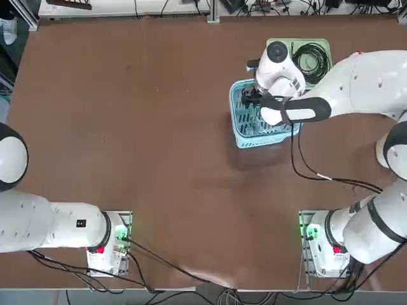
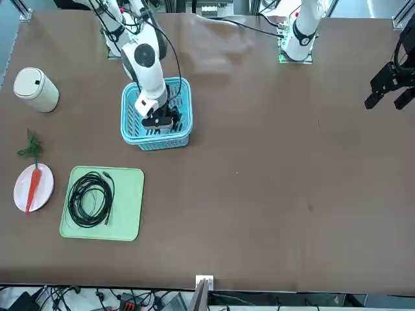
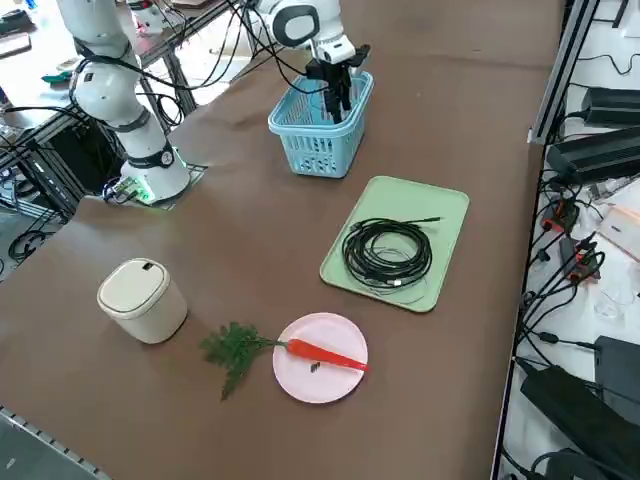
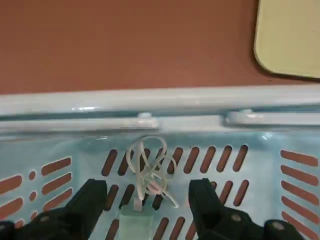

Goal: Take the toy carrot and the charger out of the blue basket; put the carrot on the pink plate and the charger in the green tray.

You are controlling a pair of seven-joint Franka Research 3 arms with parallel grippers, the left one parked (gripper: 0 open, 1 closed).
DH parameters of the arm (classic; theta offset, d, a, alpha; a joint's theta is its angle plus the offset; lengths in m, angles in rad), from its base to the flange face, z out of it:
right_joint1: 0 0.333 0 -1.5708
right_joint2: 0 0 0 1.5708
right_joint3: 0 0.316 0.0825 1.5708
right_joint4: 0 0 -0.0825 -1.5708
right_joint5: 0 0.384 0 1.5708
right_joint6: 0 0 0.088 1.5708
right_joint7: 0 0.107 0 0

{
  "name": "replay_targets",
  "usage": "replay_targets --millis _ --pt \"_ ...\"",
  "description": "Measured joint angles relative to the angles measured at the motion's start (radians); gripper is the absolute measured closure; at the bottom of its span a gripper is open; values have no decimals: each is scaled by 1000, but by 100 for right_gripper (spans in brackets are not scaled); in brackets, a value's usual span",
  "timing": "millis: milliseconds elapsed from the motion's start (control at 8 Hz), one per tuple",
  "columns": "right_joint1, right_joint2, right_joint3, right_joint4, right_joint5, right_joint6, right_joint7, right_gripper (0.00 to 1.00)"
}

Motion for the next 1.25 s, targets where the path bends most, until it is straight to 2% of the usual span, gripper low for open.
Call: replay_targets --millis 500,750,875,1000,1125,1250 --pt "-2 34 0 26 -27 0 0 0" --pt "-4 43 0 27 -33 1 0 4" --pt "-4 46 0 30 -34 2 0 17" --pt "-4 48 0 35 -35 3 0 22" --pt "-4 52 0 42 -36 3 0 42" --pt "-4 57 0 47 -36 3 0 45"
